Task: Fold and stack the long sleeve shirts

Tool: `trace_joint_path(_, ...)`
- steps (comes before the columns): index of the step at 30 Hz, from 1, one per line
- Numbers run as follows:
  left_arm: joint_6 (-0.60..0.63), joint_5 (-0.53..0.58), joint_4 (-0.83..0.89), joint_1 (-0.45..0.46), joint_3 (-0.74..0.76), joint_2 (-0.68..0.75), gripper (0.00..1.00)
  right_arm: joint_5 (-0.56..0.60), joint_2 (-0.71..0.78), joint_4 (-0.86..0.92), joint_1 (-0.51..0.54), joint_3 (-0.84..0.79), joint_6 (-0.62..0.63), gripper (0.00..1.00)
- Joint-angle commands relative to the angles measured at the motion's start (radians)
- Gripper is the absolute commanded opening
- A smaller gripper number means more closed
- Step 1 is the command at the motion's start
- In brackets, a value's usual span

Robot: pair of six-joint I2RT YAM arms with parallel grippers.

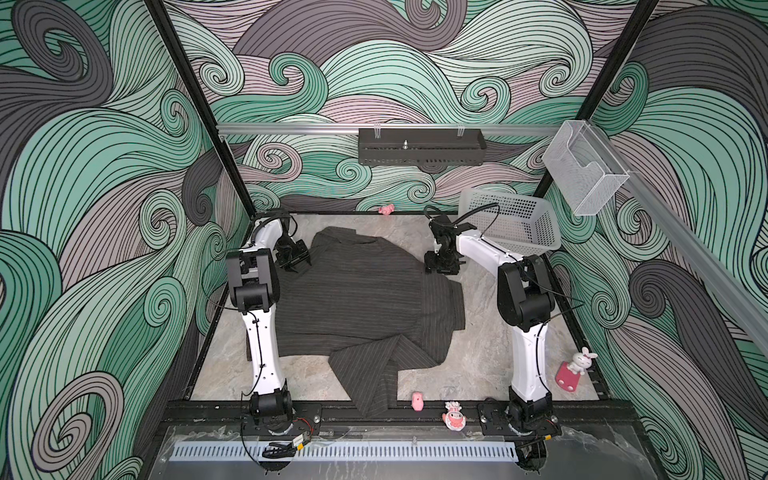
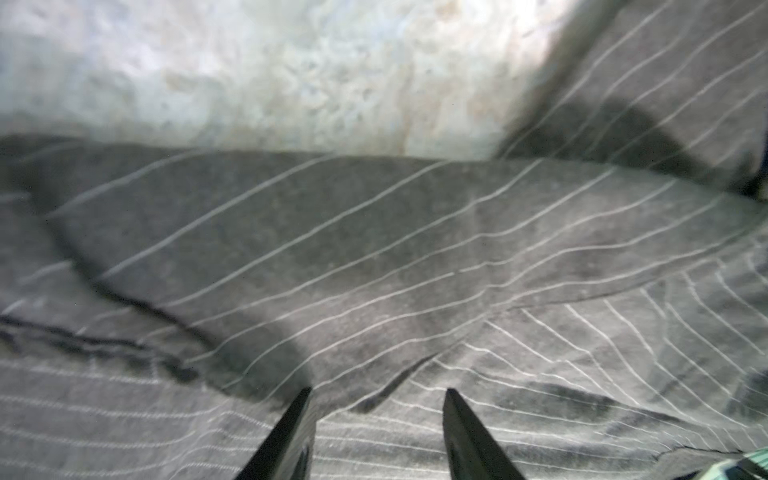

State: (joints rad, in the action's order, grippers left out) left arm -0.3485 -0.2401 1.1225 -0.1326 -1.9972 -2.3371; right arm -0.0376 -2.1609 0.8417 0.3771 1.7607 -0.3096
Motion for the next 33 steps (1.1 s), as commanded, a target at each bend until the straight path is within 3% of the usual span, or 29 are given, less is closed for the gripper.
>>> trace_joint_path(1, 0.003, 0.02, 0.022, 0.0, 0.017, 0.041, 0.54, -0.027, -0.044, 0.007, 0.035, 0.077, 0.115, 0.69)
trace_joint_path(6, 0.005, -0.021, 0.028, -0.011, 0.016, 0.069, 0.54, -0.083, -0.147, -0.035, 0.057, 0.202, 0.241, 0.71)
trace_joint_path(11, 0.018, -0.046, 0.039, -0.025, 0.026, 0.096, 0.54, -0.129, -0.317, 0.066, 0.057, 0.446, 0.318, 0.71)
trace_joint_path(12, 0.021, -0.05, 0.039, -0.028, 0.03, 0.103, 0.53, -0.138, -0.343, 0.094, 0.057, 0.493, 0.328, 0.66)
trace_joint_path(13, 0.026, -0.052, 0.038, -0.031, 0.035, 0.113, 0.53, -0.15, -0.362, 0.12, 0.059, 0.538, 0.336, 0.56)
trace_joint_path(14, 0.029, -0.051, 0.038, -0.036, 0.039, 0.122, 0.52, -0.156, -0.366, 0.137, 0.064, 0.56, 0.339, 0.4)
trace_joint_path(16, 0.032, -0.052, 0.038, -0.046, 0.051, 0.143, 0.52, -0.119, -0.331, 0.137, 0.093, 0.541, 0.358, 0.18)
trace_joint_path(21, 0.032, -0.059, 0.013, -0.073, 0.109, 0.21, 0.51, 0.202, -0.179, 0.135, 0.241, 0.409, 0.288, 0.0)
trace_joint_path(27, 0.023, -0.067, -0.014, -0.105, 0.167, 0.301, 0.52, 0.556, -0.17, 0.214, 0.476, 0.308, 0.116, 0.0)
trace_joint_path(30, 0.014, -0.065, -0.035, -0.122, 0.195, 0.348, 0.51, 0.598, -0.218, 0.268, 0.585, 0.306, 0.052, 0.02)
trace_joint_path(33, 0.009, -0.062, -0.044, -0.139, 0.212, 0.379, 0.51, 0.532, -0.225, 0.282, 0.678, 0.274, 0.007, 0.13)
